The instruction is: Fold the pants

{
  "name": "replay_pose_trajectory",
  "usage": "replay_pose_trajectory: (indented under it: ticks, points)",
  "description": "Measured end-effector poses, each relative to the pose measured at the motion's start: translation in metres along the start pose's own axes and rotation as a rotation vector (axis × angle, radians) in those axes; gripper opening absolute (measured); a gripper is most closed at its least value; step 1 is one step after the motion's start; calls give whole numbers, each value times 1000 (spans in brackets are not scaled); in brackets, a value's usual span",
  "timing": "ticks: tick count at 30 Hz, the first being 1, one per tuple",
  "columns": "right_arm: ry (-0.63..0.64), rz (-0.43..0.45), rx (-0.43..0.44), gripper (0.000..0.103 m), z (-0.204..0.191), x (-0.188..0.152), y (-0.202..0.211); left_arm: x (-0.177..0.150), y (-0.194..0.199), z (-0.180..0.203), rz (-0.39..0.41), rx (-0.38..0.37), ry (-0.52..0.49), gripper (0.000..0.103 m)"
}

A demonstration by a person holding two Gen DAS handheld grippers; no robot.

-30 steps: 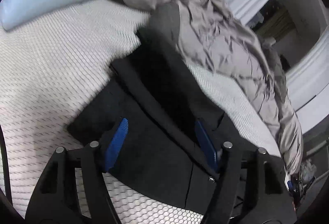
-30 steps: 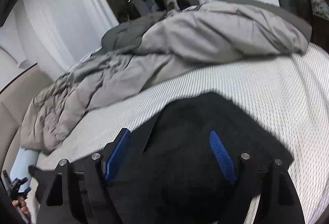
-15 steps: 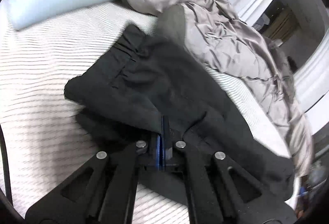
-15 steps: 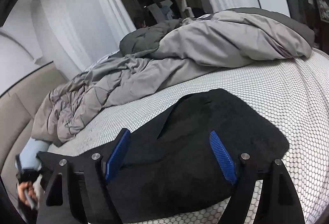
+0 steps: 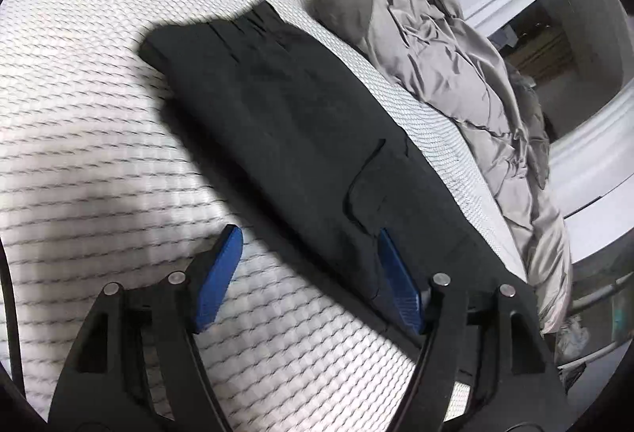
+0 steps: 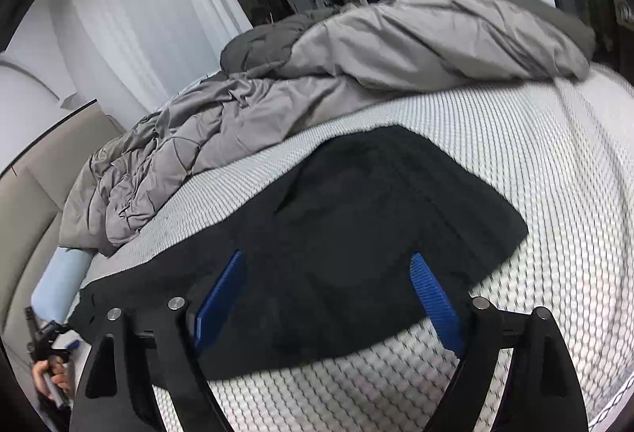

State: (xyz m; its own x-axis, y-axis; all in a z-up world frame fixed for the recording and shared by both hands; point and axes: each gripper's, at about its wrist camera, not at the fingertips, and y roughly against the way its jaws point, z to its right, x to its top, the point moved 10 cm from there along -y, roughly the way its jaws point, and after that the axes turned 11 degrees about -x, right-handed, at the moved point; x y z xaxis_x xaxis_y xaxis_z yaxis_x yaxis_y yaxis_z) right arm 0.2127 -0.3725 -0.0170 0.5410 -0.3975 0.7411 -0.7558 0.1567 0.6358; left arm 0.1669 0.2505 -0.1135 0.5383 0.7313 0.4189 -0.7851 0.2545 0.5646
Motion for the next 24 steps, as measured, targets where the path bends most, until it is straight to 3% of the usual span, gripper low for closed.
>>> replay_pose_trajectory:
  ticks: [2, 3, 4, 6, 9, 13, 15, 16, 18, 19, 22, 24]
  points:
    - [-40, -34, 7, 88, 10, -6, -4, 8, -10, -4, 24, 27, 2, 51]
    - [-63, -57, 6, 88, 16, -9, -7, 10, -17, -6, 31, 27, 23, 39]
    - [-96, -74, 13, 88, 22, -11, -8, 14, -20, -9, 39, 24, 52, 19]
    - [-132, -109, 26, 88, 31, -15, -11, 21, -32, -12, 39, 18, 75, 5]
    - [-187, -161, 2, 88, 52, -20, -16, 29, -26, -6, 63, 28, 38, 1]
    - [-282, -274, 35, 88, 69, -35, -43, 39, -19, 4, 88, 34, -3, 1]
    - [-344, -254, 96, 88, 70, -29, -57, 41, -18, 4, 84, 36, -4, 0]
    - [-378, -222, 122, 83, 71, -20, -63, 42, -18, 2, 87, 40, 3, 0]
    - [-437, -167, 152, 46, 76, -2, -76, 44, -19, -1, 85, 43, 13, 0]
    - [-473, -191, 174, 29, 78, -2, -85, 43, -18, -3, 79, 38, 17, 0]
    - [-488, -196, 164, 17, 80, -8, -84, 38, -6, -5, 78, 52, -22, 0]
    - [-437, -171, 148, 15, 76, -10, -65, 31, 7, -6, 81, 70, -59, 0]
